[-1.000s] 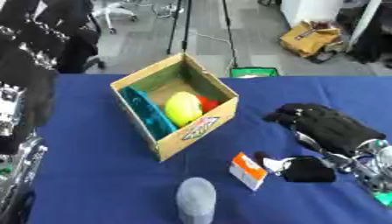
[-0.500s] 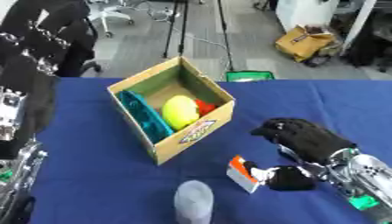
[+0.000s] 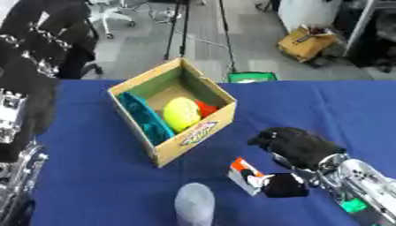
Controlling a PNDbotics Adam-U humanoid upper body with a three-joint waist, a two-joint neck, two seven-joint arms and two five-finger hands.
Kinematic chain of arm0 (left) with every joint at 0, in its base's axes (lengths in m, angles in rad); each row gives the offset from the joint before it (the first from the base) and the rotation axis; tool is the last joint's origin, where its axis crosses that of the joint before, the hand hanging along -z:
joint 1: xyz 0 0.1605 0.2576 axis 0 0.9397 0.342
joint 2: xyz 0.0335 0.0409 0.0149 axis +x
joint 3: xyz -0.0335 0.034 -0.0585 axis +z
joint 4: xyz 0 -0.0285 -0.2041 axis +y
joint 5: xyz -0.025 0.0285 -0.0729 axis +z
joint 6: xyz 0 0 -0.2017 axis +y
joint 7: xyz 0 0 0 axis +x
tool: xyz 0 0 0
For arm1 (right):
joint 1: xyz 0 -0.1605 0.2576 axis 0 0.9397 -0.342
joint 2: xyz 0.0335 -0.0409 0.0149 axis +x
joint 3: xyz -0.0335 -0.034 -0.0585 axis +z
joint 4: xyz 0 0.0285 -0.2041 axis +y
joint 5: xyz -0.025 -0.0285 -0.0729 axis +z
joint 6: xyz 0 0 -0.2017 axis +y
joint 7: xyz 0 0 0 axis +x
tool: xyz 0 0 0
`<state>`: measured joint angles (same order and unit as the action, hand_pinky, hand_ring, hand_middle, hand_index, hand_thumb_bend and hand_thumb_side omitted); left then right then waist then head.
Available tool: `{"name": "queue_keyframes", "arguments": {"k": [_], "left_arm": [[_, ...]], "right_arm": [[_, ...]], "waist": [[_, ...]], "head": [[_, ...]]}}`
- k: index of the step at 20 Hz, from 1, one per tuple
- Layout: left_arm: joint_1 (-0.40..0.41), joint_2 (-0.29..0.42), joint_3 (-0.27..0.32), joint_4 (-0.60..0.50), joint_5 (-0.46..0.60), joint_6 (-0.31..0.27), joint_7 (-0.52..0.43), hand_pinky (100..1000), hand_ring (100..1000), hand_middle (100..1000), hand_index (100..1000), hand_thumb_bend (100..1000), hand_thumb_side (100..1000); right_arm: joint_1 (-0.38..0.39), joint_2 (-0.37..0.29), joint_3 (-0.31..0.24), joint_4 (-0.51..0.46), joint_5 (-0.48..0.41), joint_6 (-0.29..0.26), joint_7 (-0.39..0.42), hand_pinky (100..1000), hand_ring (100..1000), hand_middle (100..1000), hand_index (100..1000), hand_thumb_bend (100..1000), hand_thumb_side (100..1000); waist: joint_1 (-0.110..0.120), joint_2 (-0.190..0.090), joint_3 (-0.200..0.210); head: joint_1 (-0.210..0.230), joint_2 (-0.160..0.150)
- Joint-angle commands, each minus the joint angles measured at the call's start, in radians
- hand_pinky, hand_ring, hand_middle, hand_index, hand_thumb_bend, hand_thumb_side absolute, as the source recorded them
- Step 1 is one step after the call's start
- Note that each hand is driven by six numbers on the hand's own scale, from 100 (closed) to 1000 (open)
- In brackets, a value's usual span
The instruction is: Pick up objects on the table and place them in the box.
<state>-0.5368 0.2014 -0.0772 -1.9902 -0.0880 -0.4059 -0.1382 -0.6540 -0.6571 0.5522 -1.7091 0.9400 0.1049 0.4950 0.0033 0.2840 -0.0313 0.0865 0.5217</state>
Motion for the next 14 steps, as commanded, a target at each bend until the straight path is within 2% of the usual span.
{"name": "queue_keyframes", "arguments": {"k": [1,9,14], "left_arm": [[-0.009,-0.002,0.001,-0.010,0.005,0.001,-0.003,933,965,998,1000,100,810],[-0.006,-0.004,0.006,-0.010,0.003,0.003,-0.003,933,966,997,1000,100,812],[-0.003,-0.004,0.008,-0.010,0.000,0.004,-0.003,933,966,996,1000,100,813]], "right_arm": [[-0.020,0.001,-0.008,0.009,0.041,-0.014,0.016,893,949,863,959,289,948],[-0.023,0.044,-0.024,0.032,0.078,-0.026,0.047,896,954,860,954,271,991],[-0.016,0.063,-0.030,0.046,0.100,-0.032,0.039,898,956,854,953,307,1000]], "waist": [[0.000,-0.022,0.000],[0.000,-0.019,-0.002],[0.000,-0.017,-0.002]], "head": [[-0.003,-0.002],[0.003,0.000],[0.006,-0.004]]}}
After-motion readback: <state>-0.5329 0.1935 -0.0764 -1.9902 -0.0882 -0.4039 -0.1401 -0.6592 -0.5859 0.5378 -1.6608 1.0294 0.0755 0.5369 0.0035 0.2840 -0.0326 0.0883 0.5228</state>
